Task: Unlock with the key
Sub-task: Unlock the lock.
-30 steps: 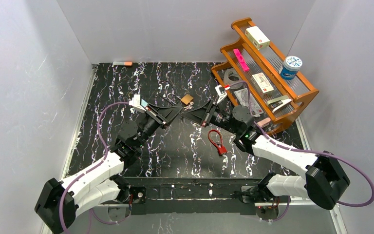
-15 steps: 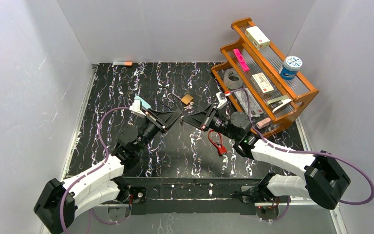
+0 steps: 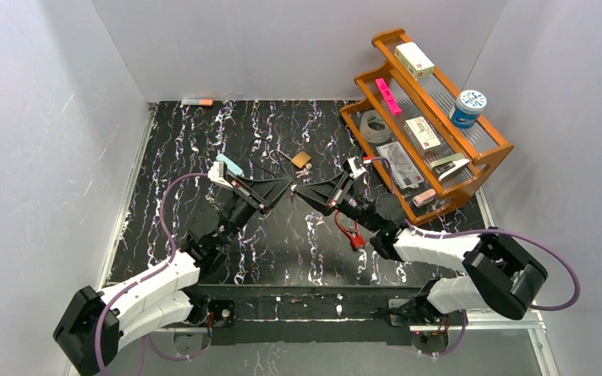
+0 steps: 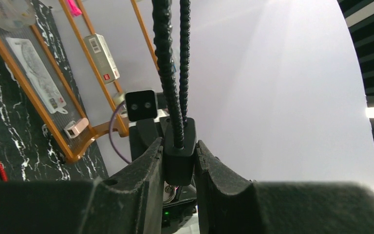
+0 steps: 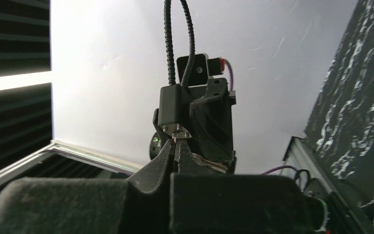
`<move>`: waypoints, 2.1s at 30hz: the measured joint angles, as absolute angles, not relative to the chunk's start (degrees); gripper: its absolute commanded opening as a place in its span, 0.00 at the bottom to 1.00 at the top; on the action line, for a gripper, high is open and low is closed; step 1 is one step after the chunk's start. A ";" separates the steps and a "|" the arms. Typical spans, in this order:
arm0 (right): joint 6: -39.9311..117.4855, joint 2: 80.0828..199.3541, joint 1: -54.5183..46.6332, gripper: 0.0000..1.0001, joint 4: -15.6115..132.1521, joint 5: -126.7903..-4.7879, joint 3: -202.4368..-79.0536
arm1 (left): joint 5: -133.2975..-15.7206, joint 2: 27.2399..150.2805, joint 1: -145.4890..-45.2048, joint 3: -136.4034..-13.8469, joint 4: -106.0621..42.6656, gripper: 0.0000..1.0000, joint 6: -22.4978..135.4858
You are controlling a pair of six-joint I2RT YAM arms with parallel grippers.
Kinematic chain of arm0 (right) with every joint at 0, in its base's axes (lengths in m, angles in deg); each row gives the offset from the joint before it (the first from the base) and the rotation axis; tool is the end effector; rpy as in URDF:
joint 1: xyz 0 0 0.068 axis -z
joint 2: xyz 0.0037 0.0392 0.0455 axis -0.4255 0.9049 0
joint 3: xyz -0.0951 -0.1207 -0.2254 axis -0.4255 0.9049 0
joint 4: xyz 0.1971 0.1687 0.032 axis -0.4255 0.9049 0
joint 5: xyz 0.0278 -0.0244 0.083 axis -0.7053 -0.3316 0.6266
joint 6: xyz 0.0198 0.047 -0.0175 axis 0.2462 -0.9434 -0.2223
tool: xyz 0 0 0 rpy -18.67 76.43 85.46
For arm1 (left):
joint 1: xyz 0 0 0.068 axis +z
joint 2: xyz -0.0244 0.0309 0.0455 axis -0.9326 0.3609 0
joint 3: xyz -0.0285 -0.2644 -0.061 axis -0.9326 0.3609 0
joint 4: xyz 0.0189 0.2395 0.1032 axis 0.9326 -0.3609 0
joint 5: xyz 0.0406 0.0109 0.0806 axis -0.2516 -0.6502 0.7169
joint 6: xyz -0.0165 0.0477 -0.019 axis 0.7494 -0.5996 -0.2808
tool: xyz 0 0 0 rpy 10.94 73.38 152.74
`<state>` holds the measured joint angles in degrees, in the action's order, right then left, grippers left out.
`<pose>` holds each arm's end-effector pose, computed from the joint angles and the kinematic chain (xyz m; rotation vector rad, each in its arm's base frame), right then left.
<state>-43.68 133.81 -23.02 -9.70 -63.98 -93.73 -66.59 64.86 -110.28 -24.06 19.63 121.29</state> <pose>0.1732 0.2026 0.2709 0.3666 1.5041 2.1237 0.1484 -0.1314 0.2907 -0.4075 1.3153 -1.7846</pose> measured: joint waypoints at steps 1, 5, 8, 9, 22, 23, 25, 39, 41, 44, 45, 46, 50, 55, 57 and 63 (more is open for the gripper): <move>-45.50 134.10 -23.24 0.01 -11.43 -64.33 -93.10 | -66.67 64.84 -110.52 -24.06 19.93 0.00 121.40; -53.28 136.00 -24.22 0.01 -18.35 -66.47 -90.61 | -67.20 64.88 -111.20 -24.02 20.94 0.00 121.93; -59.46 138.25 -25.49 0.01 -22.75 -68.83 -89.60 | -67.20 65.34 -111.41 -23.99 21.99 0.00 122.10; -61.61 139.30 -26.04 0.01 -24.02 -70.05 -89.58 | -67.02 65.62 -111.39 -23.99 22.47 0.00 122.06; -73.43 144.31 -30.02 0.50 -29.04 -79.39 -88.33 | -65.34 67.05 -111.20 -23.99 23.12 0.00 120.59; -73.30 143.78 -29.95 0.58 -28.87 -79.67 -87.53 | -65.69 67.13 -111.46 -24.02 23.23 0.00 120.55; -72.08 141.88 -29.88 0.70 -28.56 -79.91 -85.41 | -65.89 67.15 -111.87 -23.99 23.26 0.00 120.55; -18.83 105.68 -28.14 0.74 25.99 -84.50 -93.86 | -60.58 66.00 -112.16 -29.41 4.17 0.00 115.94; -6.29 107.59 -28.16 0.69 34.15 -83.93 -101.34 | -59.37 65.67 -112.16 -32.63 -1.95 0.00 114.47; 9.41 113.27 -29.27 0.66 42.54 -83.58 -111.52 | -58.24 65.67 -112.16 -37.44 -9.33 0.00 113.64; 12.95 114.93 -30.06 0.66 44.40 -83.91 -113.58 | -57.87 65.67 -112.16 -39.14 -11.80 0.00 113.45; 16.99 116.90 -31.33 0.66 46.45 -84.37 -115.63 | -57.45 65.67 -112.16 -40.87 -14.38 0.00 113.27; 28.90 122.86 -36.51 0.65 53.71 -87.52 -118.76 | -55.35 65.67 -112.16 -46.86 -23.58 0.00 112.59; 36.66 127.61 -39.94 0.48 60.37 -91.08 -120.49 | -54.30 65.76 -112.16 -49.61 -30.29 0.00 112.20; 37.71 128.85 -40.44 0.59 61.64 -91.76 -121.80 | -54.13 65.91 -112.16 -49.85 -32.17 0.00 112.00; 39.81 128.92 -41.40 0.68 61.45 -95.60 -123.11 | -53.60 66.19 -112.16 -49.85 -35.80 0.00 111.76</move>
<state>39.81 128.92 -41.40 61.45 -95.60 -123.11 -53.60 66.19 -112.16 -49.85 -35.80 111.76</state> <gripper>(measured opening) 0.685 0.218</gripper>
